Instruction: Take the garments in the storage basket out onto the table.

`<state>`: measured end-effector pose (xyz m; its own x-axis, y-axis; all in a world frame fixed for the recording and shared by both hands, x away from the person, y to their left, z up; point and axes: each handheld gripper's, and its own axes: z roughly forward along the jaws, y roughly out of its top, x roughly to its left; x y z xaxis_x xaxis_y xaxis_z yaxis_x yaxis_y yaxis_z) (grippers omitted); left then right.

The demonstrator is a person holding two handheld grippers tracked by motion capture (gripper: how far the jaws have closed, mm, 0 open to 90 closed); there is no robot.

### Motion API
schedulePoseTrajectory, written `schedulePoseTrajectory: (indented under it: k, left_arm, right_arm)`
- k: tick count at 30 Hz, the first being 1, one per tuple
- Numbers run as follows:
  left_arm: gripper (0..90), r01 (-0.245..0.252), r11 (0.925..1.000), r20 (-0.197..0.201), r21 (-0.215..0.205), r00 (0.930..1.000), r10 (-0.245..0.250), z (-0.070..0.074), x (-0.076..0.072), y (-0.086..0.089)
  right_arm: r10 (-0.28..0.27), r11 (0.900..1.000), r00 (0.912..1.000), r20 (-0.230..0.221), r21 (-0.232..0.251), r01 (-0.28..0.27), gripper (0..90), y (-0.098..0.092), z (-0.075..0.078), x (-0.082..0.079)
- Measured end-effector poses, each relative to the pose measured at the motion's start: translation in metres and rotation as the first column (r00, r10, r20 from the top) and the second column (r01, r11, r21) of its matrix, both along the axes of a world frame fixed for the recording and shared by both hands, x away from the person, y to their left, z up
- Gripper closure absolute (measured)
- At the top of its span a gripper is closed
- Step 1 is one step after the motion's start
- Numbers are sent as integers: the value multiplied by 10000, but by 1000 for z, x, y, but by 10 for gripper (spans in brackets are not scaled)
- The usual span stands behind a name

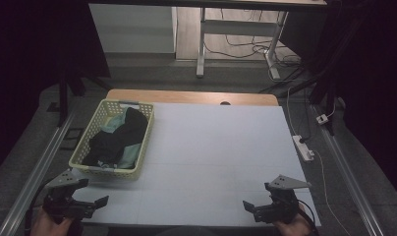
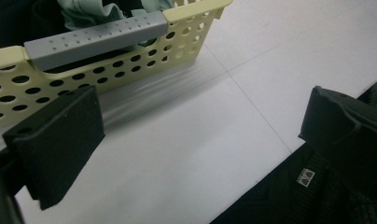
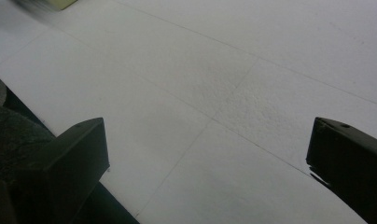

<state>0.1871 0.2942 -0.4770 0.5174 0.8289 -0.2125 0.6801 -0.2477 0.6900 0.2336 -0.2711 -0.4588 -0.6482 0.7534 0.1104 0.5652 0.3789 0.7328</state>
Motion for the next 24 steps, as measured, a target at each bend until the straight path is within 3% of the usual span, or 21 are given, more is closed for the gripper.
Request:
schedulePoseTrajectory:
  k: [5,15,24]
  left_arm:
    - [0,-29,10000,29,-2,10000,29,1,0,0]
    - [0,-1,10000,594,57,9982,-2,7,4,1]
    - [0,31,9998,640,181,9979,-43,7,14,1]
  right_arm:
    - [96,10000,9999,-96,-1,-96,0,1,-1,1]
    - [133,9999,9997,-200,-66,-134,0,1,-1,2]
    - [219,9996,9994,-252,-164,-223,0,3,-2,3]
